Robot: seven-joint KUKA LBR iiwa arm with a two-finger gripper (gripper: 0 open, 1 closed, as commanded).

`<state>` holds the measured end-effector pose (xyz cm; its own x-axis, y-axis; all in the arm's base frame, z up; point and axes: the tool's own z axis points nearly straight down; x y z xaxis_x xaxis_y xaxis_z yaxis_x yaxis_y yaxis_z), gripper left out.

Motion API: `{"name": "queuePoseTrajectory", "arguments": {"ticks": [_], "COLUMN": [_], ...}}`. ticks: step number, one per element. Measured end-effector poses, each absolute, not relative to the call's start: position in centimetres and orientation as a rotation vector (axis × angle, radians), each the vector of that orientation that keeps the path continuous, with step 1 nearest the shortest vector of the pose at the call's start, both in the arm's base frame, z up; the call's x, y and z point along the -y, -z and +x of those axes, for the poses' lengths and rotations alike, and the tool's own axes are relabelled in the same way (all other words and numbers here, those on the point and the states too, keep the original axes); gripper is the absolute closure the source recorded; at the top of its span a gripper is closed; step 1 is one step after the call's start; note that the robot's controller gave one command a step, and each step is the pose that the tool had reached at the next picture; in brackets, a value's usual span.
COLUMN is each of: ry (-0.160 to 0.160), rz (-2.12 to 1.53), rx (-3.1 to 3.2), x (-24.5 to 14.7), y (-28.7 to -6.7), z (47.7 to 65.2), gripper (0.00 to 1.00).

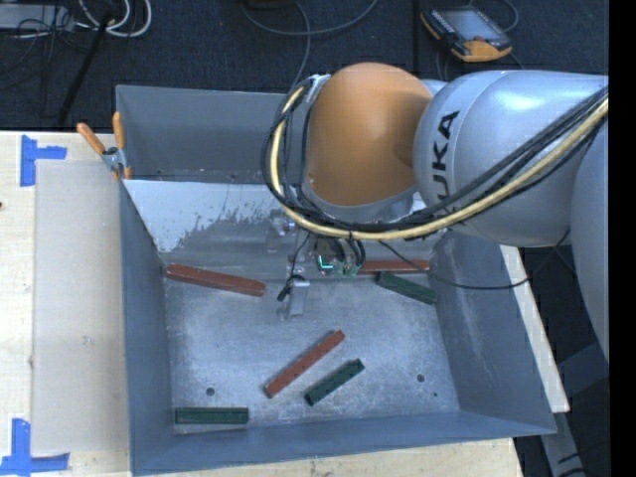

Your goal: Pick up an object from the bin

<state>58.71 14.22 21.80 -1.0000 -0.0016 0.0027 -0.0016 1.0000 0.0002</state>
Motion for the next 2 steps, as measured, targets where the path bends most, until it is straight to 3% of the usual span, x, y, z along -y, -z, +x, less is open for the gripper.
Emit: {"name": "queuePoseTrajectory", "arguments": {"ticks": [1, 2], "ry": [-0.003, -0.001], "rz": [0.283, 0.506], "rx": [3.122, 3.092], "x": [-8.9, -4.5], "y": [-13.8, -7.8], "z": [57.4, 51.0], "gripper": [0.00, 0.00]}}
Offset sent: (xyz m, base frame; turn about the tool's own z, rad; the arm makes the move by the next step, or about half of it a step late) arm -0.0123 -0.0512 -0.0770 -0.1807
